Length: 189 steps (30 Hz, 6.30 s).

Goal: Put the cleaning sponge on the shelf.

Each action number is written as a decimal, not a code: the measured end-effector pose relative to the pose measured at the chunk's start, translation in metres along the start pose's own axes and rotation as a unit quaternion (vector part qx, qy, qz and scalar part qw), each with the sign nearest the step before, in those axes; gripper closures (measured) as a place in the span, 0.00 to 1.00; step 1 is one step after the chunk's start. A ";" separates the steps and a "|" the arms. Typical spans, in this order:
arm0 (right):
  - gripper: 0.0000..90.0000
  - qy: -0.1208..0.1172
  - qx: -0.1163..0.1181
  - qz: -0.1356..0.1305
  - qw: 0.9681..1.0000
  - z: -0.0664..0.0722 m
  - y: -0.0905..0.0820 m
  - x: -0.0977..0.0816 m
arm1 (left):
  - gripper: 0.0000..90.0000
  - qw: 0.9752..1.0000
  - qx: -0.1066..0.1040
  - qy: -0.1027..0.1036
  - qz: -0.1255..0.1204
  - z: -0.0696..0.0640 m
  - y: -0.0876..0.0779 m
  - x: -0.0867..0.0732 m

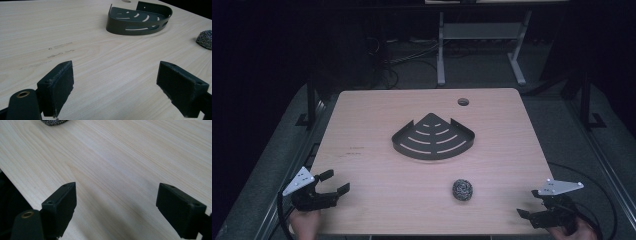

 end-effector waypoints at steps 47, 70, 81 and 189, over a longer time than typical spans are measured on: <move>0.17 -0.062 0.039 0.027 0.997 0.041 0.016 0.034 | 0.15 1.000 0.012 0.011 0.000 -0.003 -0.001 0.000; 0.17 -0.099 0.052 0.042 0.993 0.057 0.021 0.059 | 0.15 1.000 0.012 0.011 -0.001 -0.002 -0.001 0.001; 0.17 -0.115 0.059 0.048 0.990 0.066 0.027 0.070 | 0.15 1.000 0.012 0.010 -0.003 -0.001 -0.002 0.001; 0.27 -0.182 0.085 0.160 0.966 0.092 0.105 0.123 | 0.15 1.000 0.008 0.006 -0.010 -0.004 -0.003 0.004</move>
Point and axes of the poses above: each handheld gripper's, and its own axes: y roughly forward along the jaws, x roughly out of its top, z roughly to its left, the point moved 9 cm from there along y, roughly forward along the jaws, and after that the axes turned 3 degrees about z, right-handed, at the moved point
